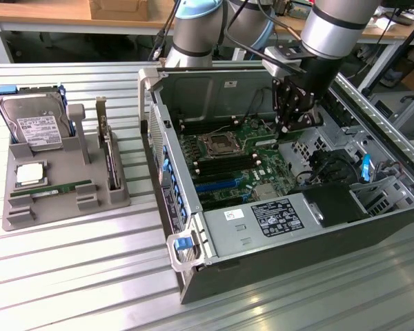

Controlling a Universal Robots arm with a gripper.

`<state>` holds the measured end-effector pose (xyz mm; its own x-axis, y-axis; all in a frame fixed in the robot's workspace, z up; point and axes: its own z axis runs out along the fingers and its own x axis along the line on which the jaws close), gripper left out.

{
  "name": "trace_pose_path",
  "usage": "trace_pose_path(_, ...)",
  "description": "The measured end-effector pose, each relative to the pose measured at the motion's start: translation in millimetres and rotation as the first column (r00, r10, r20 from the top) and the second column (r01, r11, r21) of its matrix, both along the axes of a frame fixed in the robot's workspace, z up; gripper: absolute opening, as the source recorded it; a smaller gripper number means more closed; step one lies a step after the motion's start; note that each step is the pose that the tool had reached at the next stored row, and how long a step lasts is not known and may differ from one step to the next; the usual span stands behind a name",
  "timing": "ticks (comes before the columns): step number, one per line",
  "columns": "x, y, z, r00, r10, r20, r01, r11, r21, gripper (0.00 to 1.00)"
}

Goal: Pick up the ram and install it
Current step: 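Insert the ram into the slot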

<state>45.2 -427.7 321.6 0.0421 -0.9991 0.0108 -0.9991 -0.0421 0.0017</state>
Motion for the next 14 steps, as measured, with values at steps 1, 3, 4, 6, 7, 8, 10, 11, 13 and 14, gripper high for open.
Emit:
trace_pose_path(1, 0.0, 0.0, -0.2, 1.0, 0.0, 0.0, 0.0, 1.0, 0.0, 0.12)
trace_pose_path(3, 0.0, 0.0, -1.6, 1.0, 0.0, 0.0, 0.0, 1.0, 0.0, 0.12)
trace_pose_path(4, 0.0, 0.0, -2.3, 1.0, 0.0, 0.0, 0.0, 1.0, 0.0, 0.12)
trace_pose_path(6, 0.0, 0.0, -3.2, 1.0, 0.0, 0.0, 0.0, 1.0, 0.0, 0.12)
trace_pose_path(7, 0.0, 0.0, -3.7, 1.0, 0.0, 0.0, 0.0, 1.0, 0.0, 0.12)
trace_pose_path(8, 0.0, 0.0, -4.4, 1.0, 0.0, 0.0, 0.0, 1.0, 0.0, 0.12)
trace_pose_path(10, 0.0, 0.0, -5.7, 1.0, 0.0, 0.0, 0.0, 1.0, 0.0, 0.12)
trace_pose_path(11, 0.0, 0.0, -6.2, 1.0, 0.0, 0.0, 0.0, 1.0, 0.0001, 0.12)
trace_pose_path(13, 0.0, 0.0, -7.0, 1.0, 0.0, 0.0, 0.0, 1.0, 0.0, 0.12)
trace_pose_path(14, 0.0, 0.0, -7.5, 1.0, 0.0, 0.0, 0.0, 1.0, 0.0001, 0.12)
